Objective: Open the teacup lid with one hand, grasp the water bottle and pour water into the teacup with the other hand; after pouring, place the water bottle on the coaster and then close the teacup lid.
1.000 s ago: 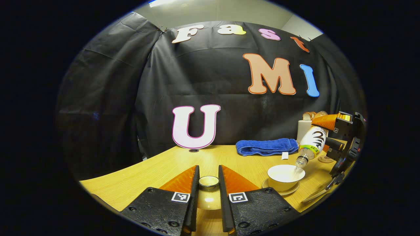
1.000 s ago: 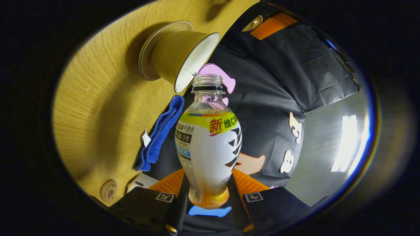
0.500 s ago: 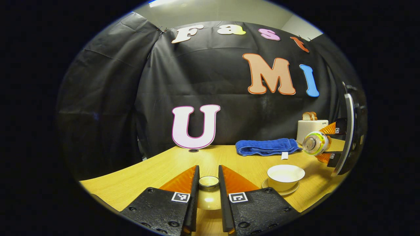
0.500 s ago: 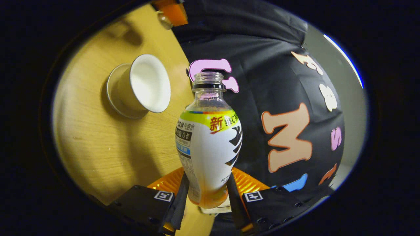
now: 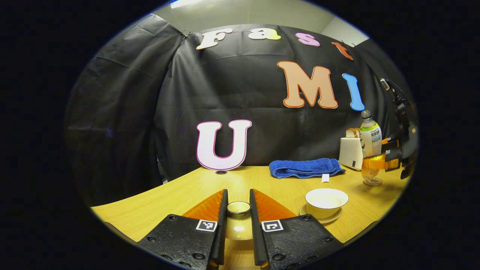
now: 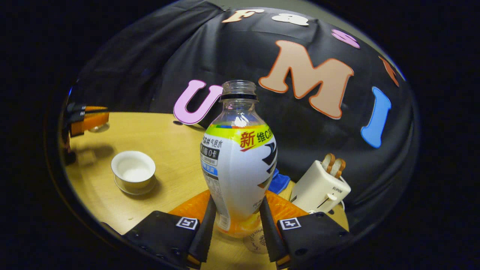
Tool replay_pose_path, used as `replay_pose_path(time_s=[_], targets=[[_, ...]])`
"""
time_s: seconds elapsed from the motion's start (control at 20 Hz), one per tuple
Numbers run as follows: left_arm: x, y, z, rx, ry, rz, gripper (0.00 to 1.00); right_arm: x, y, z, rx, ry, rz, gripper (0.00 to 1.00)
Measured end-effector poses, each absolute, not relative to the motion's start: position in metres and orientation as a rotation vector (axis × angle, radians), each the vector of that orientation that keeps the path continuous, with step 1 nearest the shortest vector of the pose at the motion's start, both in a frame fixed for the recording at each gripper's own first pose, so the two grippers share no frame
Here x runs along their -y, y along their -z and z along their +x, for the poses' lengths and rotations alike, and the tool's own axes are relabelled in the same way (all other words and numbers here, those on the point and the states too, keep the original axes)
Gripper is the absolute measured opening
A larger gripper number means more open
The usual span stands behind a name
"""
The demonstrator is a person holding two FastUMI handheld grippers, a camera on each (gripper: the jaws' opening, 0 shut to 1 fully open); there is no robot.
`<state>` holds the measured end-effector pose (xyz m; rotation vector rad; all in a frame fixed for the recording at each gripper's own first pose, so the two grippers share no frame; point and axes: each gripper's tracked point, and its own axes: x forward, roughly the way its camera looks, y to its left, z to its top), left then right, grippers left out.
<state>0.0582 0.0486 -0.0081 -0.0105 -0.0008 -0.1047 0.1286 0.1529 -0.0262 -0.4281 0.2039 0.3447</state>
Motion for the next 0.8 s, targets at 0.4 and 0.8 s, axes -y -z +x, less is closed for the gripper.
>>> replay_pose_path(time_s=[0.4,0.8], targets=[[-0.0488,0.0081,0.0585,0.001,0.105,-0.010,0.28,-0.1525,0.0291,0.1284,-0.214,-0.257,-0.236,0.64],[-0.0491,0.0080,0.0581,0.001,0.106,-0.010,0.28,-0.1539,0.0338,0.1271,-0.248,-0.226,-0.115,0.64]])
